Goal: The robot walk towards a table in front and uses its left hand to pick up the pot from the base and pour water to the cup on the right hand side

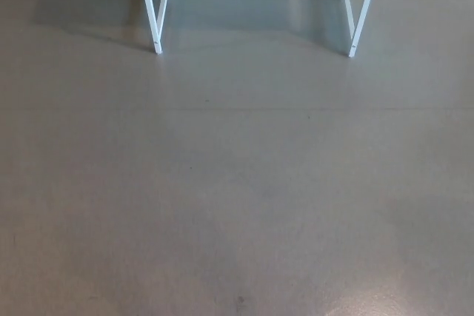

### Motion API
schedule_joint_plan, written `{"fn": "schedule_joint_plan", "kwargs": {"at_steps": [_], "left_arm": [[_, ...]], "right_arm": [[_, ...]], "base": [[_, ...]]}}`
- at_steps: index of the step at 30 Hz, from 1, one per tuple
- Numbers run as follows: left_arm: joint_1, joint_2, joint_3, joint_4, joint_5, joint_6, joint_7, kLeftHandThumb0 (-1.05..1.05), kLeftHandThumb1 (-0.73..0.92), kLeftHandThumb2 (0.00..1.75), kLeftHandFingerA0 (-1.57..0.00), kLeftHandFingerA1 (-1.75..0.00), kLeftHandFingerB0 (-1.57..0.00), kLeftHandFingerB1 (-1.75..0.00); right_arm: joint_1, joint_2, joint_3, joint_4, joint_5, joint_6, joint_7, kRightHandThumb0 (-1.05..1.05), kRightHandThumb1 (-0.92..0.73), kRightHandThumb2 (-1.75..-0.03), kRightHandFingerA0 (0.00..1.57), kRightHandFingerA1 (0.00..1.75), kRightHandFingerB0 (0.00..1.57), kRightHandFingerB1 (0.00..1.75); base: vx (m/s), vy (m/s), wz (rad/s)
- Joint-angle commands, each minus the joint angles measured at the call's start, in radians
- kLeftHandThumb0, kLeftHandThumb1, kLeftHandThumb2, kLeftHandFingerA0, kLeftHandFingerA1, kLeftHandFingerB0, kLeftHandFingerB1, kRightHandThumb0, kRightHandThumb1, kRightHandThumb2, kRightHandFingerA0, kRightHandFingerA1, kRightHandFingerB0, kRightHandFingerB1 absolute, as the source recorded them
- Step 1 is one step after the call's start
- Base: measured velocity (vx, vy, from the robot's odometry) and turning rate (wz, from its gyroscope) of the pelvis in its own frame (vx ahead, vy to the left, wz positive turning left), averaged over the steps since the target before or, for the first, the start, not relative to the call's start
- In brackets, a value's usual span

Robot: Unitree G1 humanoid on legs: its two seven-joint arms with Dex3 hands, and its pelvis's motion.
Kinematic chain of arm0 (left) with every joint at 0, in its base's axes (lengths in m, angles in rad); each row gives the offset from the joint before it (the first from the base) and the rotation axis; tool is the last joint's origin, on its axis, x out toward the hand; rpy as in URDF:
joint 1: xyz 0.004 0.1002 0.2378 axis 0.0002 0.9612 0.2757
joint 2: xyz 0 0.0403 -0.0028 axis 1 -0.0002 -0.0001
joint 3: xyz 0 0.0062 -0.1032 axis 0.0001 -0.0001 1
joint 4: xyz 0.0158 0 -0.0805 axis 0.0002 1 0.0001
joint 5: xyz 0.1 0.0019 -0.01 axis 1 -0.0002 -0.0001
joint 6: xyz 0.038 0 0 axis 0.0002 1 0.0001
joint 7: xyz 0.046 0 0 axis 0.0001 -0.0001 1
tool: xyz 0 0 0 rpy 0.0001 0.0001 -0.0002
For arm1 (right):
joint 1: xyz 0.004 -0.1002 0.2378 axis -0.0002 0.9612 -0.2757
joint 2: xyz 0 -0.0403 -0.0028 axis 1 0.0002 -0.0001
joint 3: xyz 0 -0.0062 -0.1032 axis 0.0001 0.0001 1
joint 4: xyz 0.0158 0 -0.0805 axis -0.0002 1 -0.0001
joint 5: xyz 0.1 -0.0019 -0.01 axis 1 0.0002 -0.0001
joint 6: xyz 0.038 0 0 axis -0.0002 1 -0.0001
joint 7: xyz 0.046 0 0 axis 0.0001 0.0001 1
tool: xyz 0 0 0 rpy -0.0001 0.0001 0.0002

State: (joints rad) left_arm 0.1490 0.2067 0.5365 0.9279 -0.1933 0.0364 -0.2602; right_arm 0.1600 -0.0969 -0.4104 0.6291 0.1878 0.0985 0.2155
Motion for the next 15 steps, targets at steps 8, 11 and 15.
{"fn": "schedule_joint_plan", "kwargs": {"at_steps": [8,11,15], "left_arm": [[0.026,0.032,0.065,0.022,-0.122,-0.033,-0.118,-0.19,0.48,0.53,-0.56,-0.44,-0.26,-0.32],[0.035,0.033,0.06,0.031,-0.126,-0.041,-0.122,-0.19,0.48,0.53,-0.56,-0.44,-0.26,-0.32],[0.06,0.039,0.064,0.059,-0.137,-0.056,-0.143,-0.14,0.33,0.81,-0.42,-0.6,-0.13,-0.48]], "right_arm": [[0.036,0.014,-0.051,-0.013,0.137,0.063,0.084,-0.2,-0.55,-0.55,0.55,0.46,0.25,0.34],[0.047,0.012,-0.049,-0.011,0.139,0.06,0.088,-0.2,-0.55,-0.55,0.55,0.46,0.25,0.34],[0.067,0.006,-0.045,0.033,0.133,0.022,0.105,-0.19,-0.57,-0.56,0.52,0.47,0.23,0.34]], "base": [[0.0,0.0,0.0],[0.06,-0.005,0.03],[-0.05,-0.034,0.13]]}}
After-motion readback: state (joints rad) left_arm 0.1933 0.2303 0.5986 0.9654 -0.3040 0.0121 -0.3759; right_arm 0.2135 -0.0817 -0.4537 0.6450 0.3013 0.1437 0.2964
